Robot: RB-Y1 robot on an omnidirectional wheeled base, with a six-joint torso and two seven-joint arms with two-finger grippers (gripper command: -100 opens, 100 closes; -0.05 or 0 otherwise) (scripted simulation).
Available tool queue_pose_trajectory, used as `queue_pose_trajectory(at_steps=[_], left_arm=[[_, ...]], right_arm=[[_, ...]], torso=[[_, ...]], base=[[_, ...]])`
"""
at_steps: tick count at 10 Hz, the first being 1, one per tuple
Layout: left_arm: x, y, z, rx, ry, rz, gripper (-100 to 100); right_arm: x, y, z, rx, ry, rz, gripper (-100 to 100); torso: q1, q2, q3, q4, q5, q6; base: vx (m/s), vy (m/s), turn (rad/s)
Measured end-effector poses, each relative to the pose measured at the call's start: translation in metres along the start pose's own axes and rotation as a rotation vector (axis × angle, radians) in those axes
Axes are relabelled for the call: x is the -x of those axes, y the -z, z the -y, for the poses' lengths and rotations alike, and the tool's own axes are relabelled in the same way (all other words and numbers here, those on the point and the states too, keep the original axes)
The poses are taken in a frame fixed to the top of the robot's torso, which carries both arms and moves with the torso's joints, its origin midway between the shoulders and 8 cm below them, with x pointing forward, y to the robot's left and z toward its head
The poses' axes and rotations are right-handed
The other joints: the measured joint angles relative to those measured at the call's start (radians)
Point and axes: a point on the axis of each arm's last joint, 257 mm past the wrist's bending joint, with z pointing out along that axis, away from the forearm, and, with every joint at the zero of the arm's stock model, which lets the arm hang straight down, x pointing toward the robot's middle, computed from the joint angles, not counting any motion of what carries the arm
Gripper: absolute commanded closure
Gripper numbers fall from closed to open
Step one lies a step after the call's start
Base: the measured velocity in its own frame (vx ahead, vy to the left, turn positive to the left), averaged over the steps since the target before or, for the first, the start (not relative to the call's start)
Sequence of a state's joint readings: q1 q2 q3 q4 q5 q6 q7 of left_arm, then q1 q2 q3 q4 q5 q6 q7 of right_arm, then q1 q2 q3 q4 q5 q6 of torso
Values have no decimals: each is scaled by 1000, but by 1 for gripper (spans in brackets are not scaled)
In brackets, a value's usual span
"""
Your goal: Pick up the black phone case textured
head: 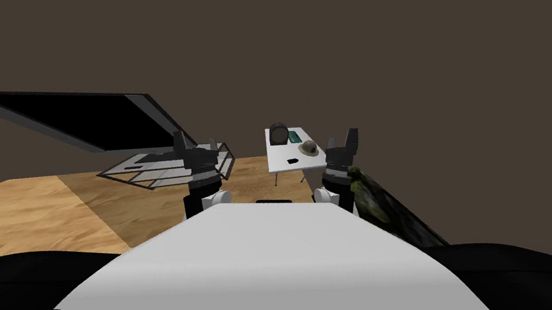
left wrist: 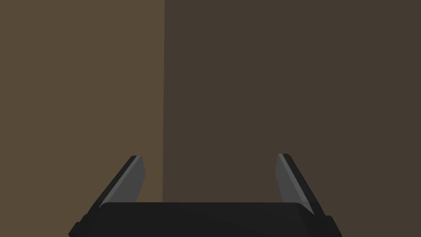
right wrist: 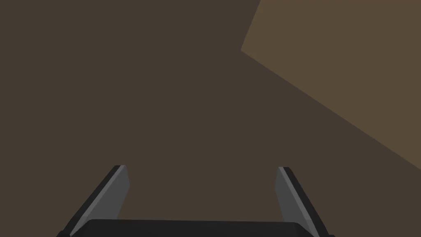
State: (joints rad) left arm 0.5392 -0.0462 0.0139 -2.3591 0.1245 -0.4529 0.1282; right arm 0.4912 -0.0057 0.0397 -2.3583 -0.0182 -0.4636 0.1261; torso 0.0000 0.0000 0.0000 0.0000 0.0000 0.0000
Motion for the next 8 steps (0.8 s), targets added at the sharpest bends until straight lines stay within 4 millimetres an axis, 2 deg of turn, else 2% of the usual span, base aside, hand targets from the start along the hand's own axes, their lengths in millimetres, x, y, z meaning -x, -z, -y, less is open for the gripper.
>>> queue_pose_trajectory(at_steps=[5,8], left_arm=[[0,0,0,0,0,0,0],[0,0,0,0,0,0,0]], right_arm=[[-25,16,20,-56,60,-158,-100],[-41,31,41,-110,102,-263,-100]], torso=[[3,4,2,1,1,0],[2,2,1,1,1,0]], base=[[-44,49,94],[-32,44,126]])
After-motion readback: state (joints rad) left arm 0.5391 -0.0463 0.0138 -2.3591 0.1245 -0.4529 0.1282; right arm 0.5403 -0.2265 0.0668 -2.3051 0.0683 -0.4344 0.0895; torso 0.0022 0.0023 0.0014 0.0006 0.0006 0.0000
